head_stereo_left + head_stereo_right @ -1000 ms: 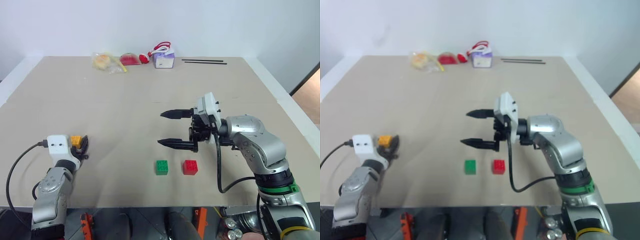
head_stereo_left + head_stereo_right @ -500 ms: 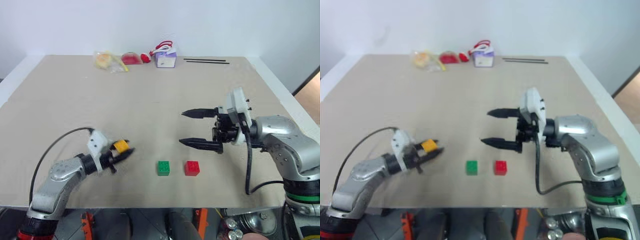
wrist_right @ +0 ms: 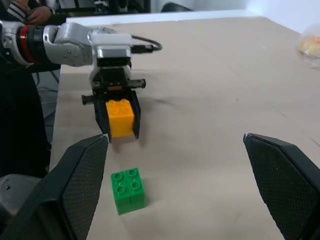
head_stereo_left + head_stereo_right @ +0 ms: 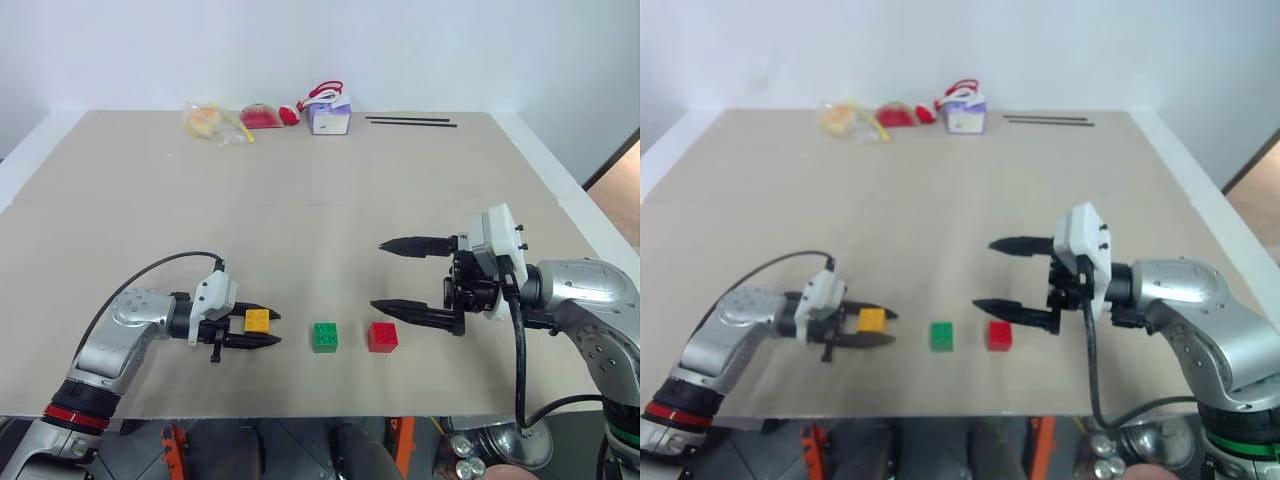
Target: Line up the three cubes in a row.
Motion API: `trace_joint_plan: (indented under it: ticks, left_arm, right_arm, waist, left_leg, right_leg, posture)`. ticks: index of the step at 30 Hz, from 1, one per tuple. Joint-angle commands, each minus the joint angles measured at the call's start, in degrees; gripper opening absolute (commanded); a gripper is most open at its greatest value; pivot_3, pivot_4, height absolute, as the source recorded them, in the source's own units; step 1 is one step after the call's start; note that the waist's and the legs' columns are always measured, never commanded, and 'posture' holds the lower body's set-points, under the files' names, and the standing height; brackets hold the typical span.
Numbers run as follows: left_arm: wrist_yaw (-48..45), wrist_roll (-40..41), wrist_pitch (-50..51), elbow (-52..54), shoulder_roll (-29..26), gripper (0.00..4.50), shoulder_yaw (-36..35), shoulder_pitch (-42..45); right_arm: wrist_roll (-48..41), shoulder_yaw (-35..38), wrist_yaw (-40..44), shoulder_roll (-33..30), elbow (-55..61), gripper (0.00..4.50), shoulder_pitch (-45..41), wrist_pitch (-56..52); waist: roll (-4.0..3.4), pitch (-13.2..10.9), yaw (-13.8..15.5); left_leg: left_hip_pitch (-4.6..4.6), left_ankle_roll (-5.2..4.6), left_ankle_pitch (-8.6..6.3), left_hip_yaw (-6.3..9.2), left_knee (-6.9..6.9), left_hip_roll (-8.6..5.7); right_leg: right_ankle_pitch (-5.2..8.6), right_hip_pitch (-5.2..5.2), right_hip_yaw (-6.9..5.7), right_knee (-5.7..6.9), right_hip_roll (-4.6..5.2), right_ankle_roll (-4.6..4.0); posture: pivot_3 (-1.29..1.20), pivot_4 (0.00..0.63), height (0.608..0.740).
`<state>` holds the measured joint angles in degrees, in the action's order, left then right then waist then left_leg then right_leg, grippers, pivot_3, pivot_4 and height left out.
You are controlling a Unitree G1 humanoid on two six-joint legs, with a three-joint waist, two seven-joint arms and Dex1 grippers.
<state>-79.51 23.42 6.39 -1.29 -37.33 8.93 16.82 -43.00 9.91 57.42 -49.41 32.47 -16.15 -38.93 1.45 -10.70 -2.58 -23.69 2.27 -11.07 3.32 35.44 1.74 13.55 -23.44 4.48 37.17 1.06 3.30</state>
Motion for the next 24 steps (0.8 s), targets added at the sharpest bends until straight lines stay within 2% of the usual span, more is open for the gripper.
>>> trace_joint_plan:
  ticks: [1, 4, 23, 24]
  left_arm:
    - [-1.68, -1.96, -4.33, -1.80, -0.14, 1.39, 0.46, -0.99]
    - [-1.99, -3.12, -6.65, -3.35, 0.47, 1.39, 0.60, -1.07]
    - [-0.53, -5.51, -8.86, -5.30, 2.61, 1.39, 1.04, -1.83]
    - [-0.55, -5.58, -9.06, -5.34, 2.61, 2.46, 1.05, -1.89]
  right_arm:
    - [-2.25, 2.30, -0.03, -1.43, 2.94, 4.50, 0.93, -0.41]
    - [-2.60, 2.13, 0.17, -2.15, 2.93, 4.50, 1.13, -0.05]
    - [-1.90, 0.82, 1.53, -3.01, 1.37, 4.50, 0.11, 1.03]
    - [-1.94, 0.82, 1.58, -3.05, 1.38, 4.50, 0.12, 1.01]
  waist:
    - [0.00, 0.00, -0.04]
    - [0.00, 0.00, 0.00]
    - [0.00, 0.01, 0.02]
    - [0.00, 0.01, 0.02]
  left_leg:
    - [0.00, -0.01, -0.01, -0.01, 0.00, 0.00]
    - [0.00, -0.01, 0.00, -0.02, 0.04, 0.01]
    - [0.04, -0.02, 0.00, -0.03, 0.23, 0.01]
    - [0.04, -0.02, 0.00, -0.03, 0.23, 0.01]
  right_leg:
    - [0.00, 0.00, 0.01, 0.00, 0.01, 0.00]
    - [0.09, 0.00, 0.01, 0.00, 0.01, -0.20]
    - [-0.05, 0.09, 0.03, 0.01, 0.01, -0.13]
    - [-0.06, 0.09, 0.02, 0.01, 0.01, -0.13]
  posture:
    - [0.00, 0.150, 0.740]
    - [0.00, 0.150, 0.740]
    - [0.00, 0.150, 0.740]
    - [0.00, 0.150, 0.740]
